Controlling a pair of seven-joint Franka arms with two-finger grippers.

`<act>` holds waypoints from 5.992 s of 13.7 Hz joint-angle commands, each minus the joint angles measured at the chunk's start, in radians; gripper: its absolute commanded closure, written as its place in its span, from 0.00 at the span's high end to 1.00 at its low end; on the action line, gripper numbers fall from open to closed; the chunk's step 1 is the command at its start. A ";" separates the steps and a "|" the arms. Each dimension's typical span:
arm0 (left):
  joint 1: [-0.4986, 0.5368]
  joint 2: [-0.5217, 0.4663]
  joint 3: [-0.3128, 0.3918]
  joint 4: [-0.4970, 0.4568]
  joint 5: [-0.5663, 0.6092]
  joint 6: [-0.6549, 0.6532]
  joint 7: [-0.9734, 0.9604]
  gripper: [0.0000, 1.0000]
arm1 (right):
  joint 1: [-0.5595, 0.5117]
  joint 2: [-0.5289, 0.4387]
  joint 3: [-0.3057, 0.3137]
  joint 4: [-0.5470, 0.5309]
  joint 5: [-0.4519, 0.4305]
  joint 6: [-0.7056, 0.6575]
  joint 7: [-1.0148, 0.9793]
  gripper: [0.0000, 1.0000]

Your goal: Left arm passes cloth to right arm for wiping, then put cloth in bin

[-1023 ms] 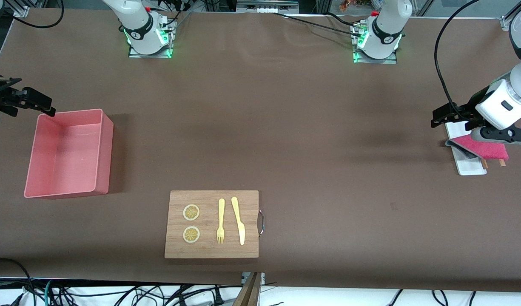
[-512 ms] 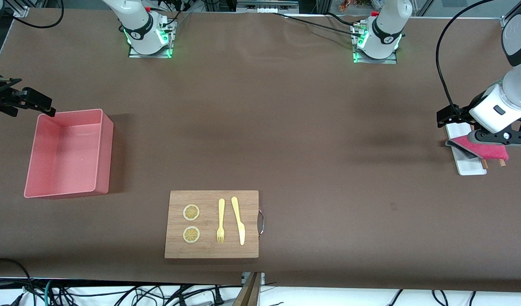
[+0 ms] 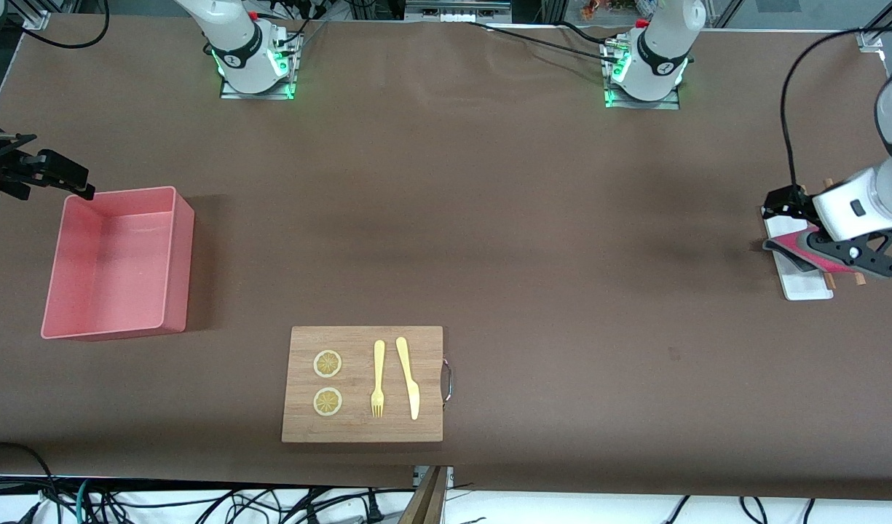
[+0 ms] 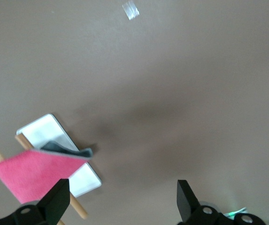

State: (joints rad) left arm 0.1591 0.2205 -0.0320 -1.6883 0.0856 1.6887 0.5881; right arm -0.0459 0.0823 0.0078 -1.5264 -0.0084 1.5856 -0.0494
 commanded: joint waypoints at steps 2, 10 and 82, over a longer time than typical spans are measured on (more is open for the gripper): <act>0.108 0.043 -0.003 -0.147 0.028 0.222 0.322 1.00 | 0.006 0.019 -0.005 0.028 -0.008 -0.003 -0.015 1.00; 0.200 0.158 -0.003 -0.212 0.167 0.434 0.765 1.00 | 0.014 0.036 0.009 0.015 -0.007 0.028 -0.010 1.00; -0.345 0.321 -0.336 0.269 -1.123 0.410 0.187 0.00 | 0.044 0.329 0.521 -0.027 0.535 0.606 1.333 1.00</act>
State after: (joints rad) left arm -0.1717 0.5275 -0.3768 -1.4441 -1.0186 2.0889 0.7673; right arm -0.0055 0.4153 0.5160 -1.5456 0.5096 2.1932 1.3007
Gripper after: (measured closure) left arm 0.974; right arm 0.000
